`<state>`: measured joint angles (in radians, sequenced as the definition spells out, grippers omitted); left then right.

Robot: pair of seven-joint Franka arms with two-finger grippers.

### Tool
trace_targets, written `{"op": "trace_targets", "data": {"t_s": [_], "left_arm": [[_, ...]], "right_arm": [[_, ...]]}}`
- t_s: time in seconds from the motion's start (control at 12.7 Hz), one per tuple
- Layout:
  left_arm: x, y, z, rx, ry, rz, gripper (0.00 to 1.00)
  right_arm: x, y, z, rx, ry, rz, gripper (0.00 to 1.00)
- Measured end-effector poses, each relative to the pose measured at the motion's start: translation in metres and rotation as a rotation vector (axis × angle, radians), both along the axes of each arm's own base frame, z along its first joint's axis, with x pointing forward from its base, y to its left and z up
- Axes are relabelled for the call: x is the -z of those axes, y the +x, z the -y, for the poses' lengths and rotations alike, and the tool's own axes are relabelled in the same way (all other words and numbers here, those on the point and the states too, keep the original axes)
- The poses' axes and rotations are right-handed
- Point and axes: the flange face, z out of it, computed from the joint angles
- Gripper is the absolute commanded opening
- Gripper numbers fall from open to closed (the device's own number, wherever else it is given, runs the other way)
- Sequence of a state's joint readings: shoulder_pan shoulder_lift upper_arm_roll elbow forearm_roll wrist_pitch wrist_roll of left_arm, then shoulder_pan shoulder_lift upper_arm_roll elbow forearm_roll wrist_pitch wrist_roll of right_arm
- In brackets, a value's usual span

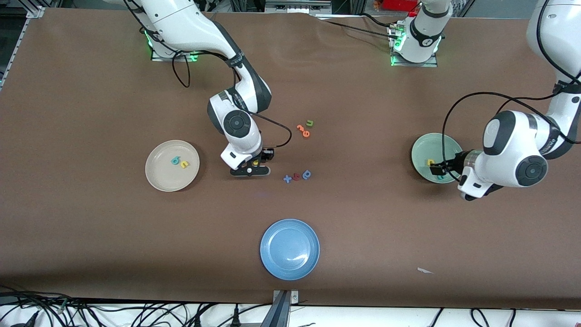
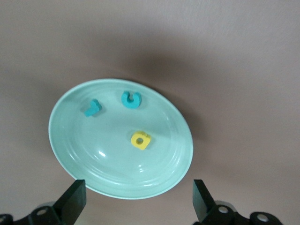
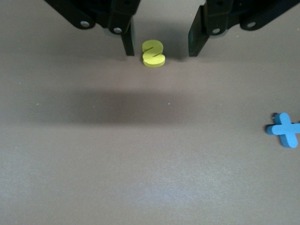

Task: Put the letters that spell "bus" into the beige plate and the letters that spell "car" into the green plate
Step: 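Place the teal c in the green plate with the left gripper, then grasp the yellow 2 with the right gripper and lift it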

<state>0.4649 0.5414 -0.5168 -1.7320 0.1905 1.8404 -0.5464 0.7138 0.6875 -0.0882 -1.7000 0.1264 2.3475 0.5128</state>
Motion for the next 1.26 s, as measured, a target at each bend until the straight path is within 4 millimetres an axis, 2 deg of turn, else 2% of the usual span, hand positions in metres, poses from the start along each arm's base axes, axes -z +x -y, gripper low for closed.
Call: {"op": "trace_targets", "data": {"t_s": [0.24, 0.32, 0.39, 0.55, 0.63, 0.87, 1.03, 1.11, 1.26], "left_arm": [[-0.029, 0.016, -0.007, -0.018, 0.006, 0.044, 1.0], [-0.037, 0.02, -0.008, -0.021, 0.007, 0.054, 1.0], [-0.045, 0.024, -0.009, -0.026, 0.008, 0.068, 1.0], [-0.066, 0.033, -0.012, -0.035, 0.009, 0.1, 1.0], [-0.074, 0.037, -0.012, -0.038, 0.01, 0.117, 1.0], [-0.083, 0.041, -0.012, -0.043, 0.012, 0.129, 1.0], [-0.083, 0.041, -0.012, -0.045, 0.012, 0.128, 1.0], [-0.083, 0.041, -0.01, -0.046, 0.013, 0.127, 1.0], [-0.083, 0.041, -0.005, -0.047, 0.015, 0.127, 1.0]], "right_arm": [[0.005, -0.002, 0.002, 0.0, -0.004, -0.003, 0.52], [0.008, -0.003, 0.003, 0.0, -0.005, -0.003, 0.45], [0.011, -0.004, 0.004, 0.0, -0.007, -0.004, 0.3], [0.014, -0.005, 0.005, -0.001, -0.008, -0.004, 0.1], [0.014, -0.005, 0.004, -0.002, -0.007, -0.002, 0.04], [0.013, -0.004, 0.004, -0.007, -0.003, 0.003, 0.02], [0.0, 0.002, 0.006, -0.004, -0.003, 0.009, 0.02], [-0.015, 0.009, 0.015, 0.004, -0.017, 0.003, 0.02], [-0.054, 0.028, 0.053, 0.013, -0.059, -0.028, 0.03]]}}
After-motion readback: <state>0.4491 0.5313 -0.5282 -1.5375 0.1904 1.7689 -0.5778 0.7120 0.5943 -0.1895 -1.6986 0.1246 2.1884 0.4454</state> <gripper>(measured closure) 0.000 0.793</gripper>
